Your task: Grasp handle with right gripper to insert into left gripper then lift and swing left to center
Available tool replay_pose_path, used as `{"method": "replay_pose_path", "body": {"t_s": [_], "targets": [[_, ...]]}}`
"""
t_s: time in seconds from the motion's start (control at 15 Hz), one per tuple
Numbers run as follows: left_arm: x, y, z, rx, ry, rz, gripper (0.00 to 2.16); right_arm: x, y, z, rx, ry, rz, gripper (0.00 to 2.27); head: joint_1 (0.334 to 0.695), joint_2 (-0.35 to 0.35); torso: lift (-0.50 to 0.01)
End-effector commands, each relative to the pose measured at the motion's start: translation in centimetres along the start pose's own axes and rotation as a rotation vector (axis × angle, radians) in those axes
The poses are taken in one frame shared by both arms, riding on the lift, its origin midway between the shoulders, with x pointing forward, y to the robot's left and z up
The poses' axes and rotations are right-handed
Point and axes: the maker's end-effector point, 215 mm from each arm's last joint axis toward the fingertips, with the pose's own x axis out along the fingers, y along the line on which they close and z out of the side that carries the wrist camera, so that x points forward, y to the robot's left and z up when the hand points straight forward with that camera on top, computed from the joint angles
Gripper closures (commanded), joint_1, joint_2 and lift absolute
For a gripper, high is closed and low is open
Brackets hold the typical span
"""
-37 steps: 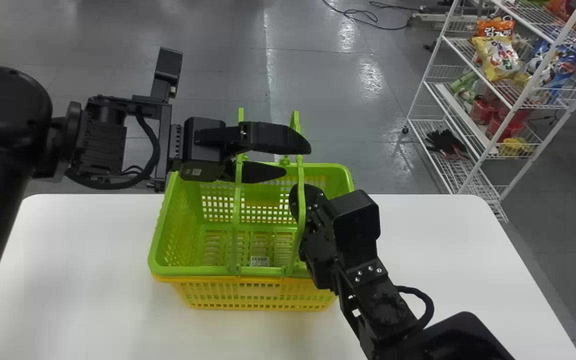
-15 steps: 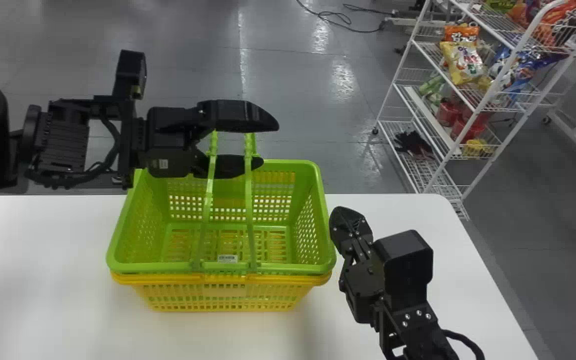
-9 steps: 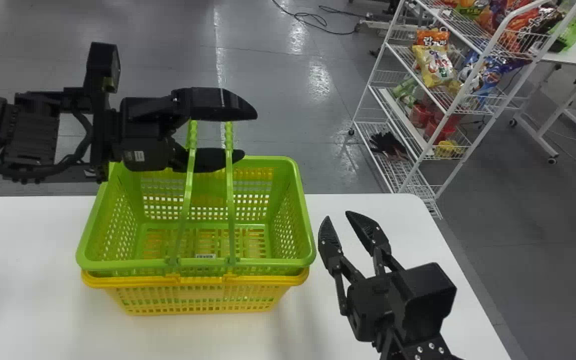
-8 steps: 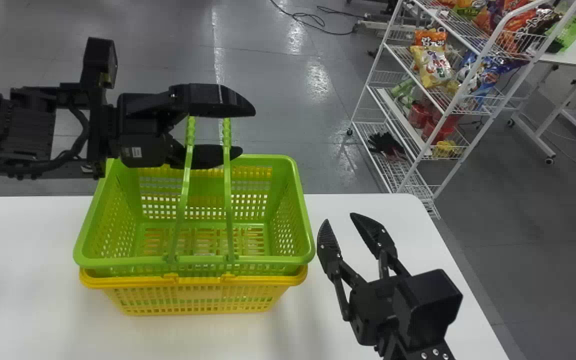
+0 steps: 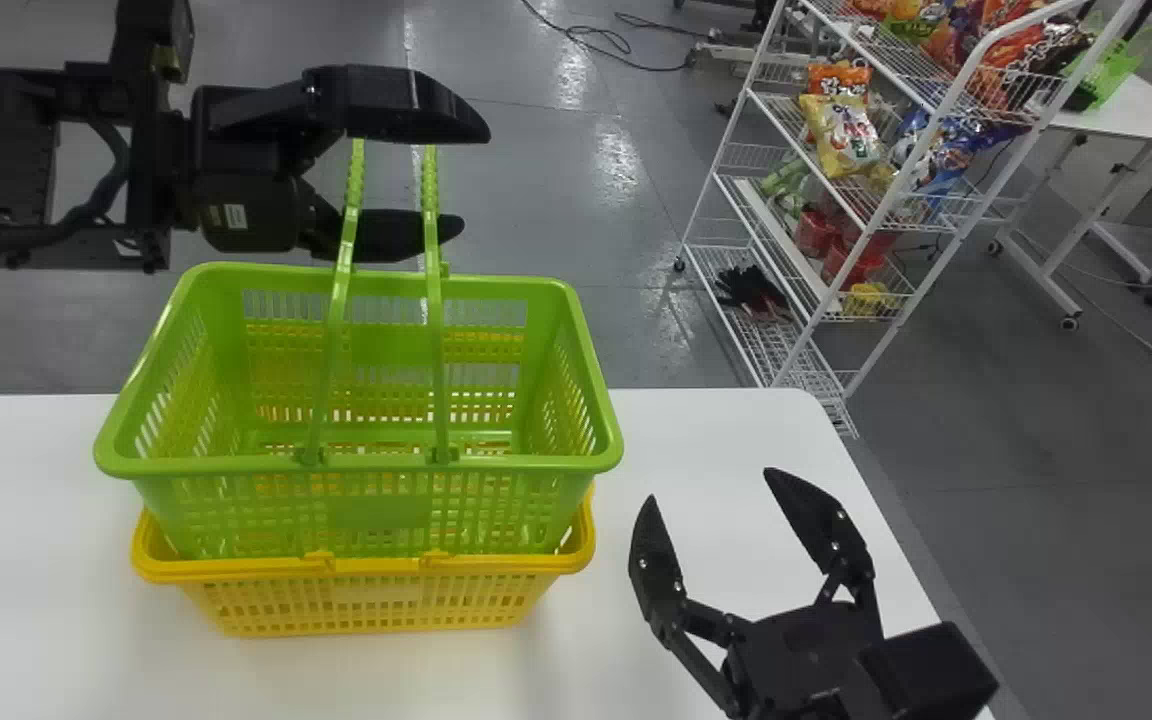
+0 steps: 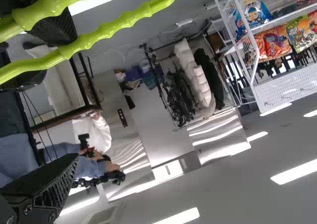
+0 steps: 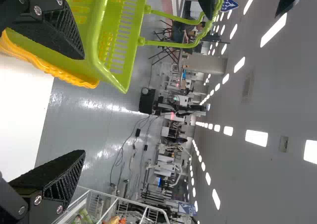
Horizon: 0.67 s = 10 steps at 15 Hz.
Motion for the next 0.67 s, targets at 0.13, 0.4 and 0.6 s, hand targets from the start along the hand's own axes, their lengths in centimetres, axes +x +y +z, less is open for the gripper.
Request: {"method": "replay_pose_path", "body": {"t_s": [0.13, 0.4, 0.6], "targets": [[-0.5, -2.0, 2.0, 0.020, -0.014, -0.019, 0.06, -0.7, -1.2, -1.2, 0.034, -0.011, -0.004, 0.13, 0.672, -0.284, -0.093], [-1.4, -4.0, 3.5, 0.043, -0.017, -0.021, 0.07, -1.6, -2.1, -1.7, 0.045, -0.021, -0.016, 0.13, 0.658, -0.287, -0.093], [-1.5, -4.9, 4.2, 0.057, -0.014, -0.018, 0.07, -2.5, -1.9, -2.3, 0.060, -0.039, -0.014, 0.13, 0.647, -0.290, -0.093]]}}
